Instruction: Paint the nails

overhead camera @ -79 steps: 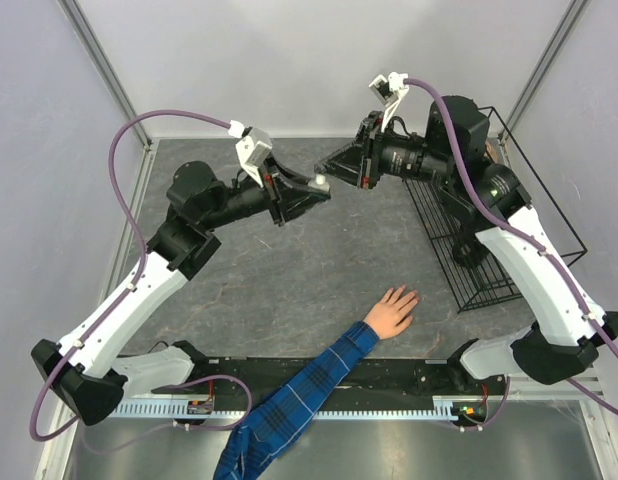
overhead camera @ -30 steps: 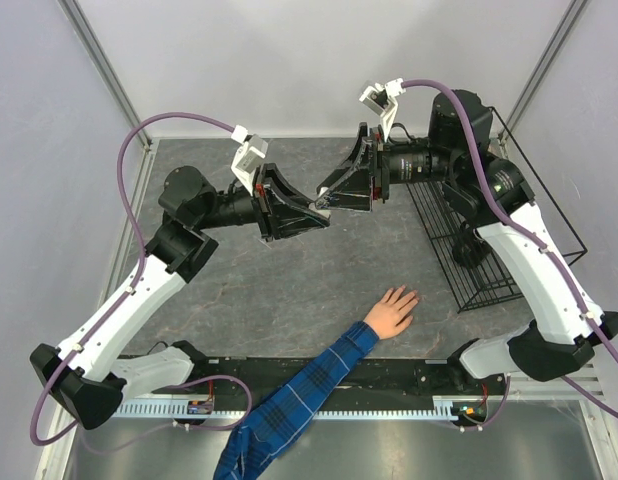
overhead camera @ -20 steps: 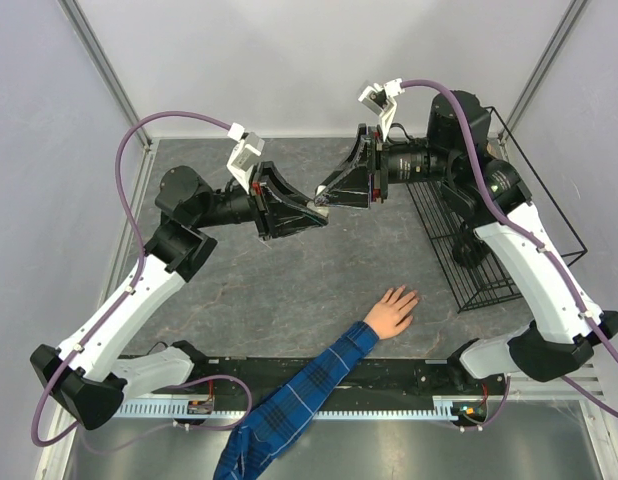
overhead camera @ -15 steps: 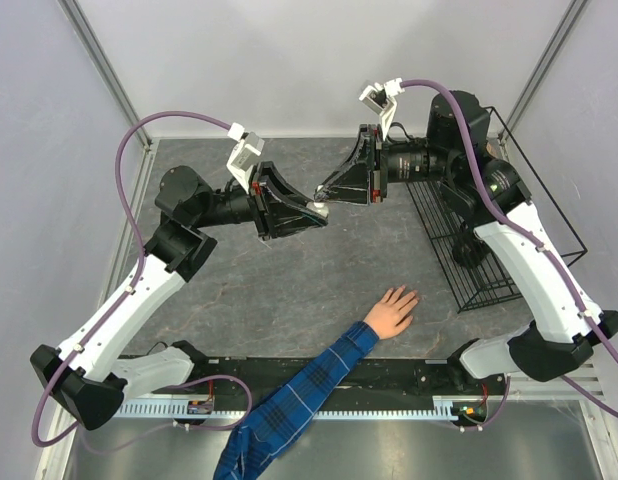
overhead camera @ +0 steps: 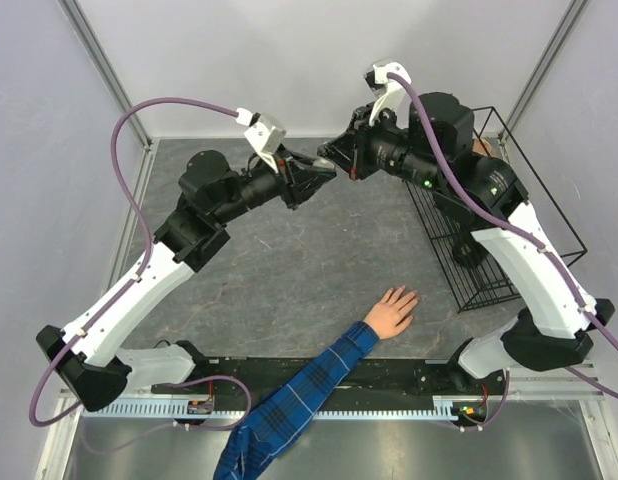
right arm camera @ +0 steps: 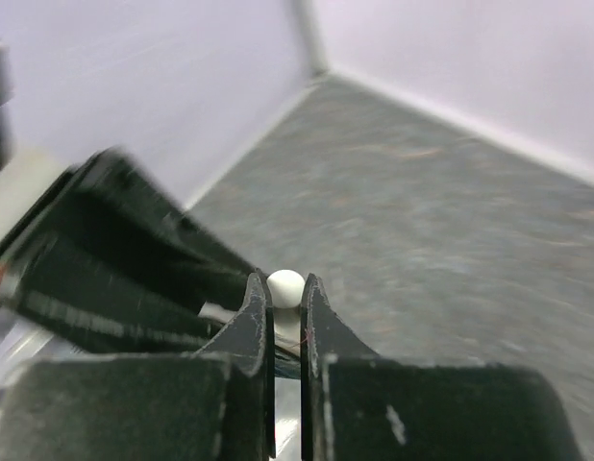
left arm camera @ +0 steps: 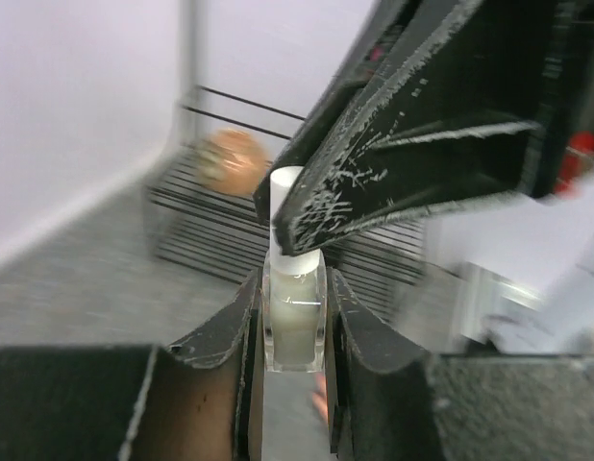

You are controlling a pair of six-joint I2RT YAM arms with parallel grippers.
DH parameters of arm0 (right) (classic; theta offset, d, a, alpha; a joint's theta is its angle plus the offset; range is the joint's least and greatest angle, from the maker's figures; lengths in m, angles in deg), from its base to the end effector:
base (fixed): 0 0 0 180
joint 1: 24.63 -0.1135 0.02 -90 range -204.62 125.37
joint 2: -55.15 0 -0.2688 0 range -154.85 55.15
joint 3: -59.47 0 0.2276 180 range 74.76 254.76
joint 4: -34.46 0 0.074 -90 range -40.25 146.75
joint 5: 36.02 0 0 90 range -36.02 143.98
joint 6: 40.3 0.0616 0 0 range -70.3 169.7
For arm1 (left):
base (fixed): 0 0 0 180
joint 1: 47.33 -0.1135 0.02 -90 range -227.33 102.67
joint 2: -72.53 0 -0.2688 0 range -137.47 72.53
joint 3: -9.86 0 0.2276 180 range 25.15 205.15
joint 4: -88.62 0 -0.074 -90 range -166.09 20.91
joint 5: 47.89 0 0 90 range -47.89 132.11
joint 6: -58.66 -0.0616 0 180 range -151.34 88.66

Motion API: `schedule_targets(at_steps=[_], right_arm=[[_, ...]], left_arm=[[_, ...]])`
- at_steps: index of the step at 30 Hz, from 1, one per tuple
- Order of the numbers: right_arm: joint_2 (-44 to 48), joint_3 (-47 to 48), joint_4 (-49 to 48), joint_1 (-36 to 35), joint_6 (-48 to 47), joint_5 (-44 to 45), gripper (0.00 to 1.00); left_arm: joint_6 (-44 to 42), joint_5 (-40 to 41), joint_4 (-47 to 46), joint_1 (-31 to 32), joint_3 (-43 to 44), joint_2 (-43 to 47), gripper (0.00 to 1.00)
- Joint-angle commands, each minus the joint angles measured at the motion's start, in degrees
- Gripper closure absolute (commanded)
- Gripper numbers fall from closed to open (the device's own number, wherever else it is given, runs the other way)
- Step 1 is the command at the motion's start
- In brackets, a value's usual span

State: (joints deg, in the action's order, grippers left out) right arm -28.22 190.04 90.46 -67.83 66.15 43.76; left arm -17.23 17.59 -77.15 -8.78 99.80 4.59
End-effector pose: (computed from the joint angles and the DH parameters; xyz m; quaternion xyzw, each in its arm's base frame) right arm 0.1942 0.1973 0.5269 -0.2313 0.7223 0.3810 0.5287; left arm 0.1866 -0.1814 0.4655 0.2924 0.5942 -0.4517 0.5979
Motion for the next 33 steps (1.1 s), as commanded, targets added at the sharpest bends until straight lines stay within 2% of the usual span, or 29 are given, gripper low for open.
schedule_targets(at_steps=[1,3,8,11,12,14,17,20,21,22,25,28,31,33], right_arm=[[-5.9,9.7,14.7,-12.5,5.0,23.3,1.0],[-7.5,13.3,18.5,-13.6,6.0,27.6,1.0],[-8.1,13.8,19.0,-13.8,6.6,30.1,0.99],[-7.8,13.9,18.6,-13.7,5.9,29.5,0.73],[-7.6,14.1,18.3,-13.5,5.9,28.6,0.51],[-7.1,15.7,17.9,-11.4,6.1,23.6,0.33],[-5.5,17.0,17.0,-7.7,6.3,19.3,0.21],[-2.3,13.6,13.2,-2.3,4.0,7.5,0.08],[-1.1,11.5,9.9,-0.8,3.2,-0.1,0.02],[1.1,7.6,8.3,2.3,2.6,-5.1,0.02],[2.9,4.3,5.4,5.7,0.0,-19.9,0.02],[3.6,3.6,4.8,7.3,-0.6,-27.5,0.03],[3.5,2.3,1.7,8.7,2.0,-38.2,0.13],[3.7,0.4,-2.2,9.0,5.6,-41.5,0.24]], left_arm=[[-18.2,32.8,-4.2,5.8,8.4,-7.7,0.98],[-16.8,35.3,-5.0,6.1,10.9,-10.4,0.98],[-16.7,28.0,-5.3,6.7,10.9,-11.1,0.98],[-16.5,21.5,-5.0,6.7,7.5,-8.3,0.98],[-17.3,17.0,-4.1,6.7,6.0,-7.2,0.98],[-18.5,9.1,0.3,6.6,5.5,-4.9,0.98],[-17.7,2.6,4.9,6.4,5.3,-2.1,0.98],[-12.5,-6.0,7.1,4.7,3.8,0.3,0.98],[-9.3,-9.7,7.0,3.8,3.1,0.9,0.98],[-7.7,-11.7,6.3,3.3,2.7,1.3,0.98],[-1.0,-19.7,2.2,1.1,0.6,3.1,0.98],[5.4,-26.3,-2.8,-1.4,-1.0,3.8,0.98],[10.5,-30.8,-6.3,-3.6,-1.5,3.6,0.98],[14.8,-33.1,-9.4,-4.7,-2.7,3.4,0.98]])
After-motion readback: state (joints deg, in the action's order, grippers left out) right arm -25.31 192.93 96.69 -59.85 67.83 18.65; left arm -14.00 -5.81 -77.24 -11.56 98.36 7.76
